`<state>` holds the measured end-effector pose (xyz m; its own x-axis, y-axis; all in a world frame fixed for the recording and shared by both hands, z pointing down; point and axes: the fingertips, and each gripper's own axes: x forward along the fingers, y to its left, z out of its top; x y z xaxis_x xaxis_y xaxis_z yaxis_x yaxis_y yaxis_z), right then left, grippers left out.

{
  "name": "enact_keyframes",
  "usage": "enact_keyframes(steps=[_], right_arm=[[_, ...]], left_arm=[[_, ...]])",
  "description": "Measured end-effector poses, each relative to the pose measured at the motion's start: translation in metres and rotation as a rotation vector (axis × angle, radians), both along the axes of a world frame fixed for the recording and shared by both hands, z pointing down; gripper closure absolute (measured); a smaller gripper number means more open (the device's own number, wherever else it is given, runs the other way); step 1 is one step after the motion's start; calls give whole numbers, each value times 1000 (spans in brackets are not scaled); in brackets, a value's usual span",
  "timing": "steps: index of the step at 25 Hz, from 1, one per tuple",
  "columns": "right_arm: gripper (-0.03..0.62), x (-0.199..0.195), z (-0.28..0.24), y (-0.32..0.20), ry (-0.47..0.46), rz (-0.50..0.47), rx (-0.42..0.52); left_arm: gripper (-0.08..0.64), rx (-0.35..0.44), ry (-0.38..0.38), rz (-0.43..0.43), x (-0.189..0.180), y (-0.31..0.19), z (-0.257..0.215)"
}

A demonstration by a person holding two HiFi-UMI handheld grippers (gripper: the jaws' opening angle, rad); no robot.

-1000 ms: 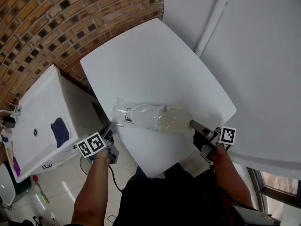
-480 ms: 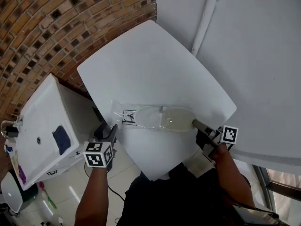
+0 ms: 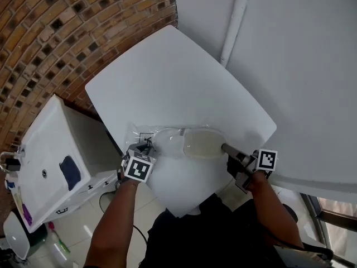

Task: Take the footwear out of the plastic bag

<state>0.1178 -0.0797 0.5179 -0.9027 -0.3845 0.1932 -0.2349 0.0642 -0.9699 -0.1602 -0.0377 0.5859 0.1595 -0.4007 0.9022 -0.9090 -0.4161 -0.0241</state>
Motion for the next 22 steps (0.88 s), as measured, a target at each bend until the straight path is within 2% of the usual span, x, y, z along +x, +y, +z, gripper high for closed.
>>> enact_keyframes(steps=[4, 9, 15, 22], right_arm=[[525, -1, -1, -5, -7, 1, 6], [525, 0, 1, -9, -9, 6, 1], [525, 11, -3, -14, -32, 40, -10], [527, 29, -6, -17, -49, 67, -2]], left_arm=[[549, 4, -30, -14, -2, -4, 6], [552, 5, -57, -33, -3, -13, 11], [552, -5, -51, -87, -9, -24, 11], [554, -9, 2, -161, -14, -31, 10]])
